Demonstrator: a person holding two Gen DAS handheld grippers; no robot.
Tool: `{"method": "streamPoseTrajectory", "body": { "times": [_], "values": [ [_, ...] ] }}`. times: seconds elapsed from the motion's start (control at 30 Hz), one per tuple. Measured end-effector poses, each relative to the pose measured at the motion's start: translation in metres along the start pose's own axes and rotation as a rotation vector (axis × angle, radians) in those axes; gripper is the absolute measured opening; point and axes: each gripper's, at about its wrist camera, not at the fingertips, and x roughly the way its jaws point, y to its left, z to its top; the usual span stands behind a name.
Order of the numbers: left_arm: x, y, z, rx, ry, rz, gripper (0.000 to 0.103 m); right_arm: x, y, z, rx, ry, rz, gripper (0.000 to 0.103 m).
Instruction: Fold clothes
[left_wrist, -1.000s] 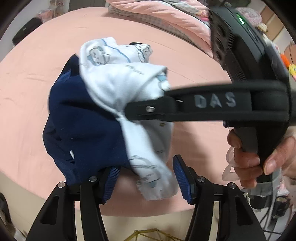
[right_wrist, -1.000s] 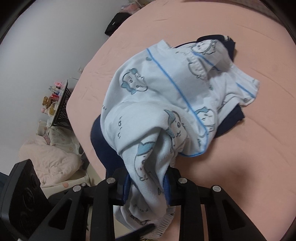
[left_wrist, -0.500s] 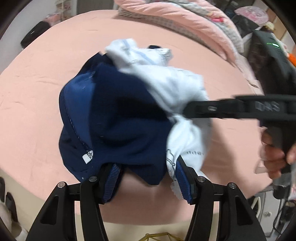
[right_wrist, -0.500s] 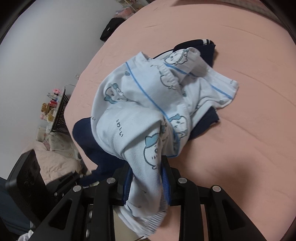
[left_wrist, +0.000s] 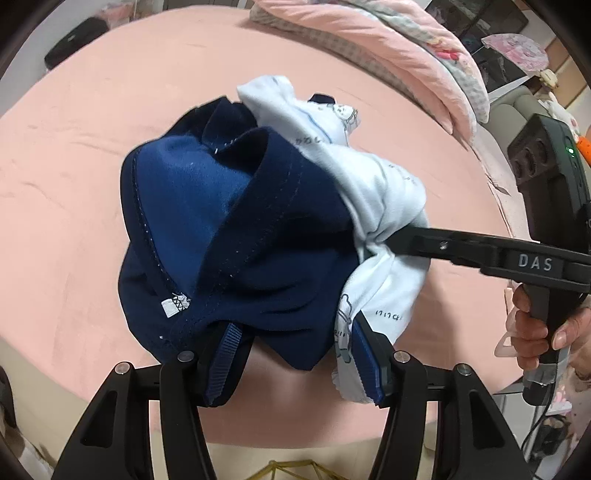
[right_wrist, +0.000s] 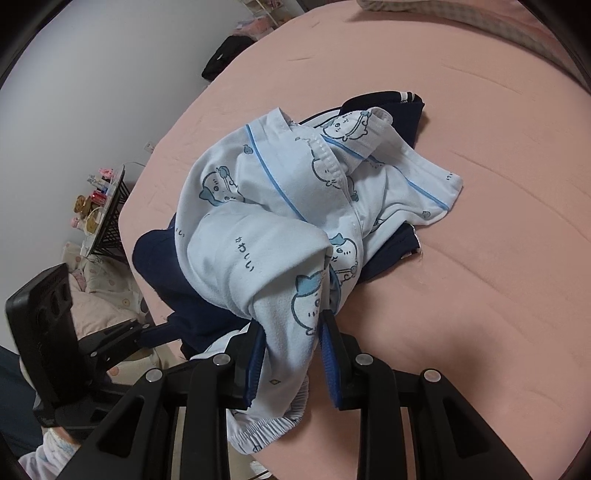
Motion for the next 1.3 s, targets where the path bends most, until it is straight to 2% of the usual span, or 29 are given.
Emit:
{"method": "streamPoseTrajectory", "body": {
  "times": [0.07,0.13,0.2,0.3,0.43,0.5,0.57,0.6,0.7,0.83,1.0,1.03,1.1,1.13,1.3],
  "values": [
    [-0.002,0.022,-0.006,-0.030,-0.003,-0.049,0.056,-0.003,-0.002,0.000,0.000,-0.004,-0.003,0.027],
    [-0.005,0.025,-0.006,-0.048,0.003,-0.073,0.057,-0.006,-0.005,0.000,0.000,-0.008,-0.007,0.027],
    [-0.006,0.025,-0.004,-0.039,-0.001,-0.054,0.061,-0.007,-0.010,0.000,0.003,-0.010,-0.023,0.027],
    [0.002,0.023,0.002,-0.037,-0.003,-0.024,0.061,-0.007,-0.017,0.000,0.035,-0.009,-0.021,0.027],
    [0.011,0.033,0.004,-0.115,-0.016,-0.033,0.061,-0.012,-0.019,-0.001,0.017,-0.016,-0.029,0.027],
    [0.022,0.035,0.017,-0.161,-0.026,0.027,0.061,-0.013,-0.019,-0.001,-0.005,-0.022,-0.059,0.027],
    [0.024,0.044,0.021,-0.182,-0.026,0.104,0.061,-0.014,-0.027,-0.003,0.020,-0.020,-0.090,0.027],
    [0.025,0.047,0.021,-0.184,-0.022,0.118,0.061,-0.018,-0.037,-0.005,0.039,-0.017,-0.095,0.027],
    [0.022,0.050,0.023,-0.161,-0.033,0.142,0.061,-0.022,-0.051,-0.008,0.074,-0.021,-0.103,0.027],
    [0.019,0.048,0.030,-0.126,-0.052,0.243,0.061,-0.030,-0.066,-0.011,0.111,-0.034,-0.109,0.027],
    [0.022,0.034,0.040,-0.060,-0.076,0.306,0.061,-0.053,-0.069,-0.009,0.147,-0.088,0.040,0.028],
    [0.022,0.034,0.040,-0.054,-0.076,0.313,0.061,-0.058,-0.065,-0.009,0.125,-0.098,0.040,0.031],
    [0.022,0.032,0.040,-0.046,-0.079,0.325,0.061,-0.065,-0.055,-0.008,0.082,-0.114,0.044,0.060],
    [0.020,0.030,0.040,-0.045,-0.082,0.333,0.061,-0.067,-0.051,-0.008,0.063,-0.119,0.049,0.065],
    [0.002,0.013,0.039,0.011,-0.119,0.356,0.061,-0.052,-0.025,-0.014,-0.016,-0.079,0.054,0.072]
  ]
}}
